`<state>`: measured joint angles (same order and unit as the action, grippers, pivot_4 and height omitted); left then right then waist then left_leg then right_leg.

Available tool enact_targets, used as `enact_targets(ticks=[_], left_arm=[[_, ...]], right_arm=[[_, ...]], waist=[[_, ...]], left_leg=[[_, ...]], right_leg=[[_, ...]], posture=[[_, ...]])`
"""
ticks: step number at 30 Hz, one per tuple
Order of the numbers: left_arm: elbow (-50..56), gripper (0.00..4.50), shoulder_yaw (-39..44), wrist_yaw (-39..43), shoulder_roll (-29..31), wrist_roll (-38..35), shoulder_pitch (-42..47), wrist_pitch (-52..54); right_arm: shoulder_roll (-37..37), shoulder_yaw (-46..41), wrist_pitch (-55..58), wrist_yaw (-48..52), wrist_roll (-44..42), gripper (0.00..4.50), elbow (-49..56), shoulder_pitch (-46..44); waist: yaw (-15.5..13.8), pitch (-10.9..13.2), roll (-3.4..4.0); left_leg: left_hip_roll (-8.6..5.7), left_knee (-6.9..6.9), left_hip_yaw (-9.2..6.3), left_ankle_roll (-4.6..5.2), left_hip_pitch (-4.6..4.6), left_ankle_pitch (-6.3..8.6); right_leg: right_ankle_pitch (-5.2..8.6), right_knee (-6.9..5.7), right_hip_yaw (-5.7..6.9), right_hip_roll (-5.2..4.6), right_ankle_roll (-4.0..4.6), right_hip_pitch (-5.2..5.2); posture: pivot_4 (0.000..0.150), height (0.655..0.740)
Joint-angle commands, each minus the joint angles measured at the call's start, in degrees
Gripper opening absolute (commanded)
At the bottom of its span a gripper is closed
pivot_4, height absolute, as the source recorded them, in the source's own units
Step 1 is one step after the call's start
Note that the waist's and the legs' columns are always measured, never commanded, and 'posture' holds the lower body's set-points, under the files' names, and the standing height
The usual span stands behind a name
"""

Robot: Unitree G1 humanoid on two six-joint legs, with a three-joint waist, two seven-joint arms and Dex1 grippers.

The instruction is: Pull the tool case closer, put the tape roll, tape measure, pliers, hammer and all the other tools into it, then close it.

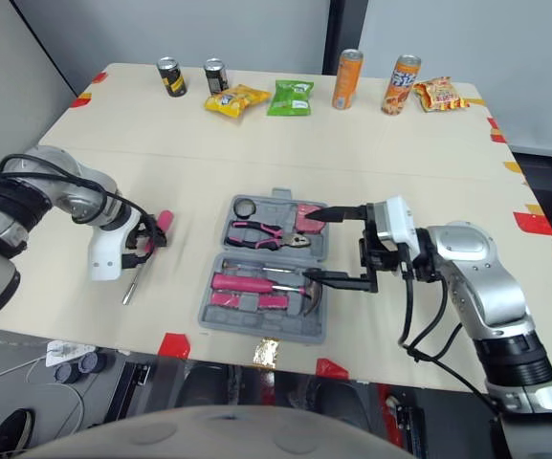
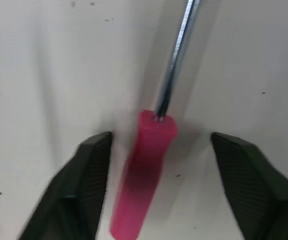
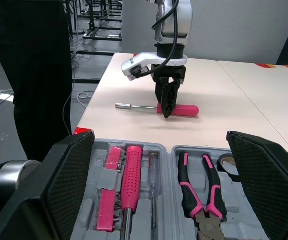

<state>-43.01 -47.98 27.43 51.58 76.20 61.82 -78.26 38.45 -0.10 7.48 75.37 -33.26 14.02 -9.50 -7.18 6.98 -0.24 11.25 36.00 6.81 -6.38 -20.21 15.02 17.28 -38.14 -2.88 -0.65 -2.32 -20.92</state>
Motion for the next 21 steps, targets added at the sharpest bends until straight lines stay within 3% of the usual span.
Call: enact_targets(ticks=[1,5,11,15,19,21], left_arm=[[0.1,1.87,-0.9,-2.7,0.1,0.2,0.1,0.5],[-0.2,0.46,-1.1,-3.3,0.2,0.2,0.2,0.9],[-1.1,0.33,-0.2,-1.4,0.9,-3.0,-0.8,0.4],[-3.2,0.33,2.9,6.2,3.0,-14.1,-1.8,0.6],[-2.6,0.33,6.7,21.7,7.1,-36.7,-5.4,8.2],[-2.5,0.33,8.6,29.4,7.1,-44.0,-5.7,14.4]], right_arm=[[1.0,-0.3,-0.9,0.8,0.6,4.50,0.8,0.4],[1.9,-0.9,-1.7,1.7,1.1,4.50,-0.6,0.7],[2.9,-1.8,-2.7,2.6,1.4,4.50,-2.6,0.5],[3.2,-2.4,-2.9,2.7,1.2,4.50,-2.8,0.8],[3.0,-2.4,-2.9,2.5,1.3,4.50,-2.3,1.5],[2.8,-2.2,-3.0,2.3,1.3,4.50,-2.2,1.6]], waist=[[-0.2,0.0,0.01],[-0.8,0.0,0.01],[-1.2,0.0,0.01],[-1.2,0.0,0.01],[-1.2,0.0,0.00],[-1.4,0.0,0.00]], left_leg=[[-0.01,0.00,0.00,0.00,0.00,0.00],[-0.03,0.01,0.00,0.00,-0.01,0.00],[-0.03,0.01,0.00,-0.01,-0.01,0.01],[-0.02,0.00,0.01,-0.02,0.00,0.01],[0.05,0.00,0.05,-0.04,0.05,0.01],[0.06,0.00,0.10,-0.07,0.06,0.00]], right_leg=[[0.00,0.00,0.00,-0.01,0.00,0.00],[0.00,0.01,0.01,-0.03,0.00,0.00],[0.00,0.01,0.00,-0.03,0.00,0.00],[0.00,0.01,-0.01,-0.02,0.01,-0.01],[0.01,-0.03,-0.02,0.00,0.02,-0.16],[0.03,-0.18,-0.03,0.02,0.06,-0.26]], posture=[[0.150,0.7400],[0.150,0.7400],[0.150,0.7400],[0.150,0.7400],[0.150,0.7400],[0.150,0.7400]])
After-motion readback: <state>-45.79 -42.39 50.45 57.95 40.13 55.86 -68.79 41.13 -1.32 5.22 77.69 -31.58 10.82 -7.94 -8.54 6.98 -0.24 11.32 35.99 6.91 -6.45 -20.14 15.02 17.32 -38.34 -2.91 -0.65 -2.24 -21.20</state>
